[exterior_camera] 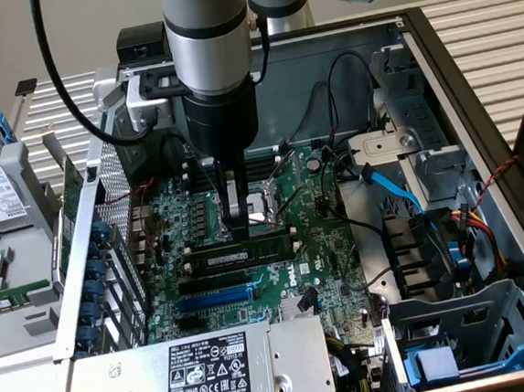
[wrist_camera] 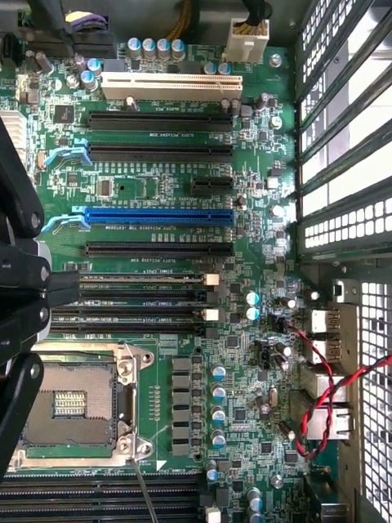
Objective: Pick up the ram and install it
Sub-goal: 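Press down the ram until it locks into place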
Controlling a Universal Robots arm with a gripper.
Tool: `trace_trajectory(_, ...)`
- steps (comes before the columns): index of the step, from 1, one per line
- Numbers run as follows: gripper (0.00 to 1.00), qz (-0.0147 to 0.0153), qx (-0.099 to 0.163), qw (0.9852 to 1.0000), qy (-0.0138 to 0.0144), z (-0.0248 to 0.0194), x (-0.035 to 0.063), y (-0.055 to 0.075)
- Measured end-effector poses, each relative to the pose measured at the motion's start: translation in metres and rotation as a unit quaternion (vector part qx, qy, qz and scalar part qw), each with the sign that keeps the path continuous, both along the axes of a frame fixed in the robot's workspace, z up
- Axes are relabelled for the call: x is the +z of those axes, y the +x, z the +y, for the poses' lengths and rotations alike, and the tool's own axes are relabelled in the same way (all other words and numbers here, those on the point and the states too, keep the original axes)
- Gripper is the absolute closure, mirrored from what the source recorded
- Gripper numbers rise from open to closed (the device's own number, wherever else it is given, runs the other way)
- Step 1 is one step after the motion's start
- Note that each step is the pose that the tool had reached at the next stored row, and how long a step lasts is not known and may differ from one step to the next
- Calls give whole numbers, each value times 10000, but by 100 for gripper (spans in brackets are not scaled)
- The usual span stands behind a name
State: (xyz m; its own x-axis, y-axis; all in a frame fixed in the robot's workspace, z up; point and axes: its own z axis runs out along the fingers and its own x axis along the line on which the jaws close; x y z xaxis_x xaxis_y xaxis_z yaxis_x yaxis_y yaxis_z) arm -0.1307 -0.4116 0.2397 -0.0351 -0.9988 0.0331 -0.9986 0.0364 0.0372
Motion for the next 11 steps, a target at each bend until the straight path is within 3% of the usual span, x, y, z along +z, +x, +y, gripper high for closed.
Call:
trace_trajectory(2, 89, -3, 0, 10000, -14, -2, -1, 0)
trace_trajectory(11, 89, -62, 6, 10000, -17, -2, -28, 0)
